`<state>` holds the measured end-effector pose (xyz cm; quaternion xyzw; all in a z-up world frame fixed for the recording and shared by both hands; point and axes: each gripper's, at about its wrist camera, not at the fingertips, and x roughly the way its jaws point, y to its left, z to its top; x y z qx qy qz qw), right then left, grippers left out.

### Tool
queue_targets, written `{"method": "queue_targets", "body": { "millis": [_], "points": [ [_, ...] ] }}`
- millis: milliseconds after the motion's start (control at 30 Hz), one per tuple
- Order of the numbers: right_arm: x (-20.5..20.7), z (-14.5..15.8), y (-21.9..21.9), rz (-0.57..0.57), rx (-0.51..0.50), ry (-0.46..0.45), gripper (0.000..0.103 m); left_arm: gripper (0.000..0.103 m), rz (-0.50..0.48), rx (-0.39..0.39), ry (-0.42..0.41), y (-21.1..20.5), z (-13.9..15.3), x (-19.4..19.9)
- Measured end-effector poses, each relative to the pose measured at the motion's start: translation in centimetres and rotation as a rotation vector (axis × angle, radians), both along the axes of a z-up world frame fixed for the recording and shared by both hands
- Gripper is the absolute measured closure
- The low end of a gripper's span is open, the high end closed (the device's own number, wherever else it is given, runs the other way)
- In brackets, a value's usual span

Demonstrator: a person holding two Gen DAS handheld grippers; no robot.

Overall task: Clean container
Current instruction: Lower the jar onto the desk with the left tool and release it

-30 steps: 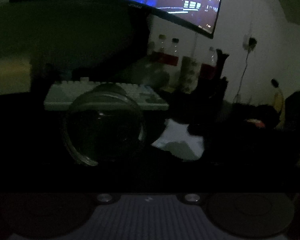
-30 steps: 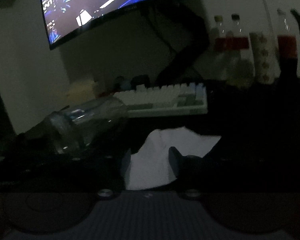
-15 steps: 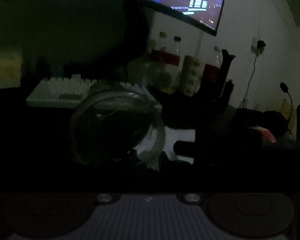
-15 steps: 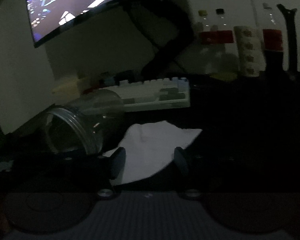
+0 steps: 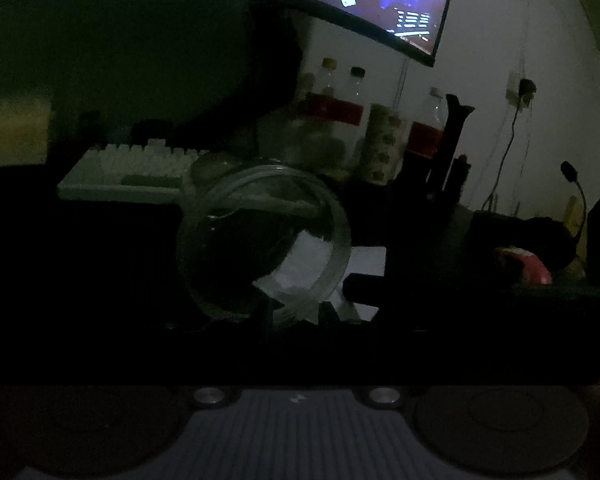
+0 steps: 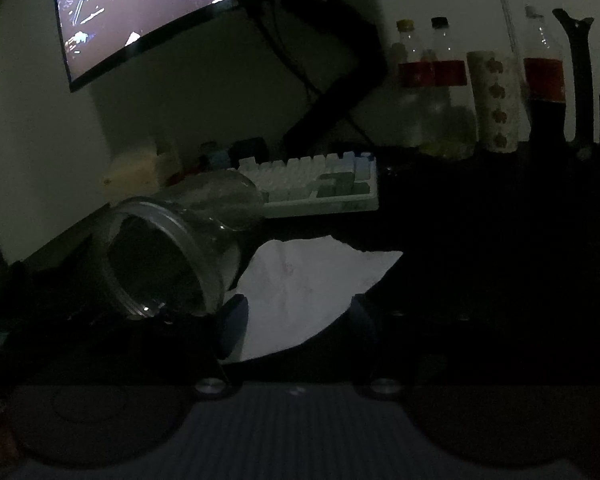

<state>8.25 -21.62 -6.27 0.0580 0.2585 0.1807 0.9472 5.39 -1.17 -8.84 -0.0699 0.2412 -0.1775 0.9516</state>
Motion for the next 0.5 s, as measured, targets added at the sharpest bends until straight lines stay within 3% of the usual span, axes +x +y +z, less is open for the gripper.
{"method": "queue_targets", "body": {
  "millis": [400,467,500],
  "points": [
    [-0.4,-0.1,0.3,0.006,-0.005,0.025,0.037,0.079,-0.014,0.012,0.022,0.0,-0.1,-0.2],
    [-0.9,0.1,-0.2,-0.008,0.01,0.03,0.034,0.072,-0.009,0.027,0.024,-0.4,-0.1,-0.5],
    [-1.2,0.3,-0.5,-0.01,0.02,0.028,0.028,0.051,-0.005,0.039,0.022,-0.7,0.0,-0.8]
  ]
}}
